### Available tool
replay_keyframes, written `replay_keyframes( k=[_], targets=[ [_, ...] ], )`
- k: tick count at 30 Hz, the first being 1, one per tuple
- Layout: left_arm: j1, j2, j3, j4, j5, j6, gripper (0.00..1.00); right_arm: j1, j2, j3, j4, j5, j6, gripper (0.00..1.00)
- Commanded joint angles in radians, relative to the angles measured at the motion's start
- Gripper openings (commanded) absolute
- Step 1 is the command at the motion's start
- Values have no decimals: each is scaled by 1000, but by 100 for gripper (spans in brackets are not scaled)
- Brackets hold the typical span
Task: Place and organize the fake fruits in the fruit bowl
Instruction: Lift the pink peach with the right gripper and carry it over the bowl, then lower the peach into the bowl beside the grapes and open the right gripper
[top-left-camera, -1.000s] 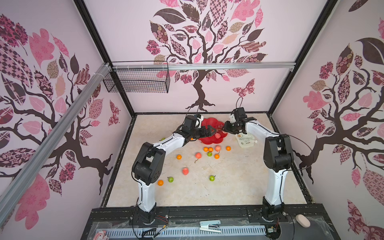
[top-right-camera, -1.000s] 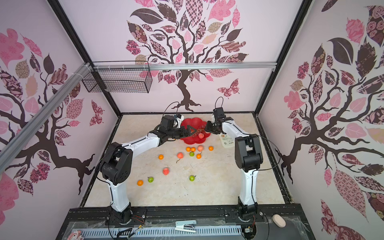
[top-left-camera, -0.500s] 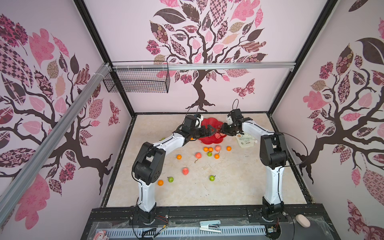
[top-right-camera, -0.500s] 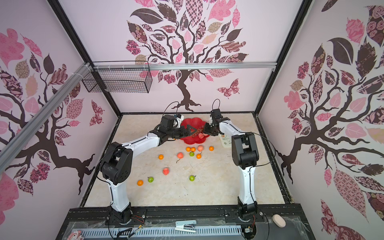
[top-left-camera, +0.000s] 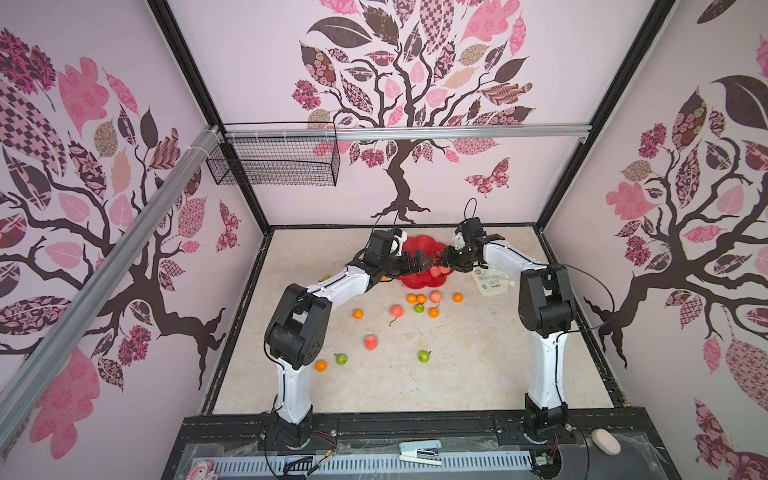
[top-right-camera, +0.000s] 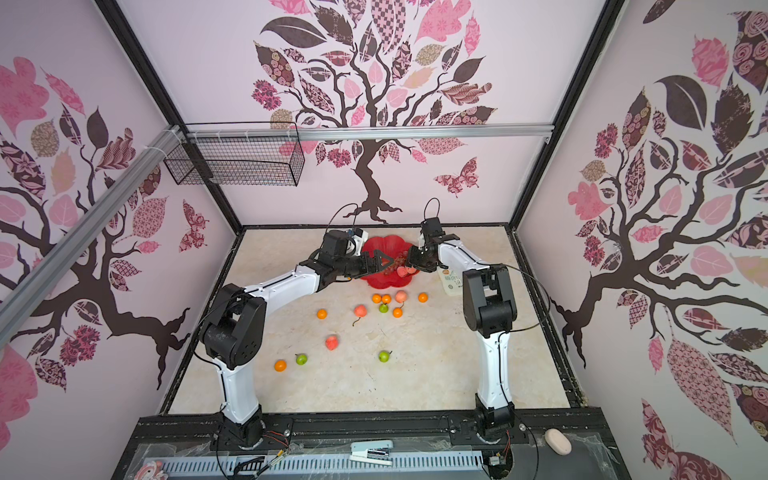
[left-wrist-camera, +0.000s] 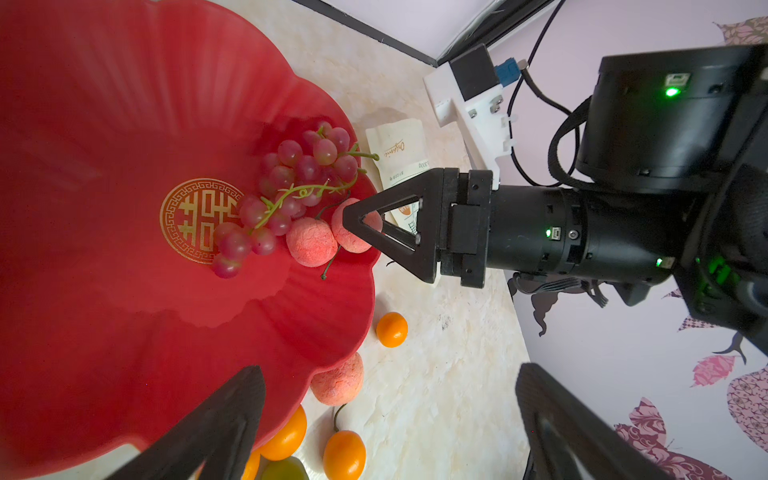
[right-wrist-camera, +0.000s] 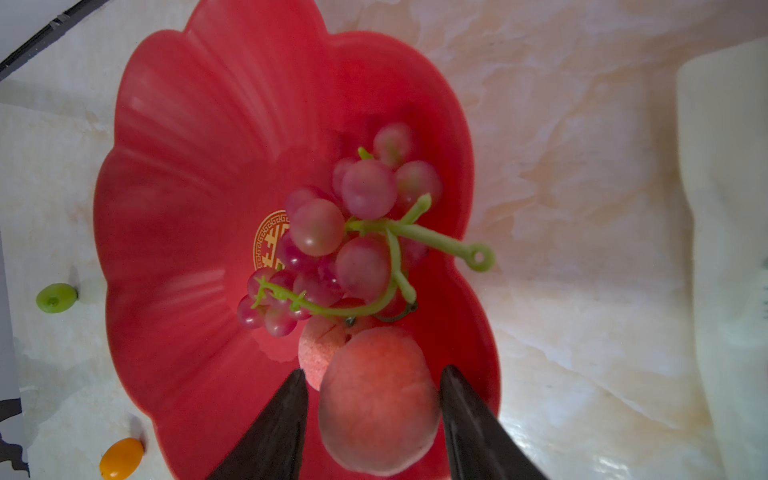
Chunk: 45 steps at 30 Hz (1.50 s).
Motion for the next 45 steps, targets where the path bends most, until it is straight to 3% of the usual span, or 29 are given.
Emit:
replay_keyframes(
  k=[1,11,17,21,28,37,45],
  targets=[
    [4,-1,56,-26,-3,31,98,5,-15,42,-17,24,-18,55],
    [-5,-53,51,-92,-39,143,98,5,-203,-104,68,90,-28,56],
    [-18,-98,16,-94,38,266,98,11,-340,-277,121,94,-19,56],
    [-45,-139,4,-170,-10,335,98,16,-436,-407,152,88,-10,55],
    [-57,-212,-102,-230,8,336,98,64,-540,-572,194,76,3,55],
    [-60,-323,-259,-251,-37,350,98,162,-506,-631,246,86,19,55],
    [-46,-319,-251,-237,-26,337,98,195,-414,-613,233,106,47,53]
  ],
)
